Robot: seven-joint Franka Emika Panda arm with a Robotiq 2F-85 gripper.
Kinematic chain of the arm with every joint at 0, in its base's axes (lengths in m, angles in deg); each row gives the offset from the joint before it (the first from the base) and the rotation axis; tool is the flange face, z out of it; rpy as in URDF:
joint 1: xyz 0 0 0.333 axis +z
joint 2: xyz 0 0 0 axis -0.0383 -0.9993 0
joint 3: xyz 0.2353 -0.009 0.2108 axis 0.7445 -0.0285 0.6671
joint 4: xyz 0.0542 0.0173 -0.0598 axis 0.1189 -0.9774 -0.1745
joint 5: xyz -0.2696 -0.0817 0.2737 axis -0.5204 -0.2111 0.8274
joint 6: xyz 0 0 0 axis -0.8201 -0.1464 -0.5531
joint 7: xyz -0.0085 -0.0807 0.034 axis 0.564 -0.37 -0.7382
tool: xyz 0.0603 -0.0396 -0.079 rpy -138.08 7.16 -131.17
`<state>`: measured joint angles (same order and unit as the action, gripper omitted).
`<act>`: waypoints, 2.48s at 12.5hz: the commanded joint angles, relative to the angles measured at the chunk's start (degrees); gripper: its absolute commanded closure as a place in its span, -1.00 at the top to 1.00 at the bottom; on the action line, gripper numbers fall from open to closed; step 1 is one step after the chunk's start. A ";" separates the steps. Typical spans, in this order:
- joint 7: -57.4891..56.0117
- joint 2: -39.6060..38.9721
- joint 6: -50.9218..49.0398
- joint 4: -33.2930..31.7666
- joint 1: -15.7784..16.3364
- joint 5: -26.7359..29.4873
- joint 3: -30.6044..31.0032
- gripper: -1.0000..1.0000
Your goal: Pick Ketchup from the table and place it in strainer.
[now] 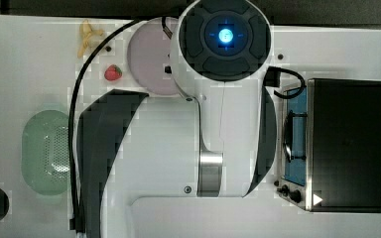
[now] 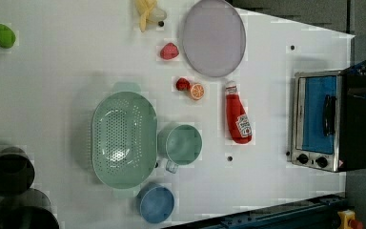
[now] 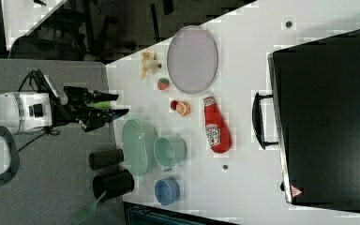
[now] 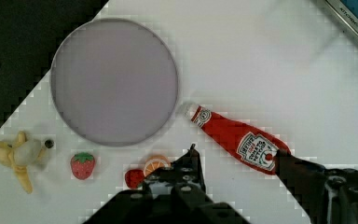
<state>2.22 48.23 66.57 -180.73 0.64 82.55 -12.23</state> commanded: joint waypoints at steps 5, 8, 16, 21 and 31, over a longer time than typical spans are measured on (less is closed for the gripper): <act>-0.60 15.18 -9.45 -10.53 -5.82 0.09 3.74 1.00; -0.71 11.90 -7.40 -13.96 -5.76 0.09 4.57 1.00; -39.84 1.36 15.56 -23.76 -5.76 0.07 5.78 1.00; -59.41 -2.71 29.78 -30.59 -5.86 0.05 5.57 1.00; -59.68 -15.69 50.43 -38.35 -5.83 -0.21 5.06 1.00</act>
<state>-54.67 31.89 116.70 -218.05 -5.02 82.57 -7.11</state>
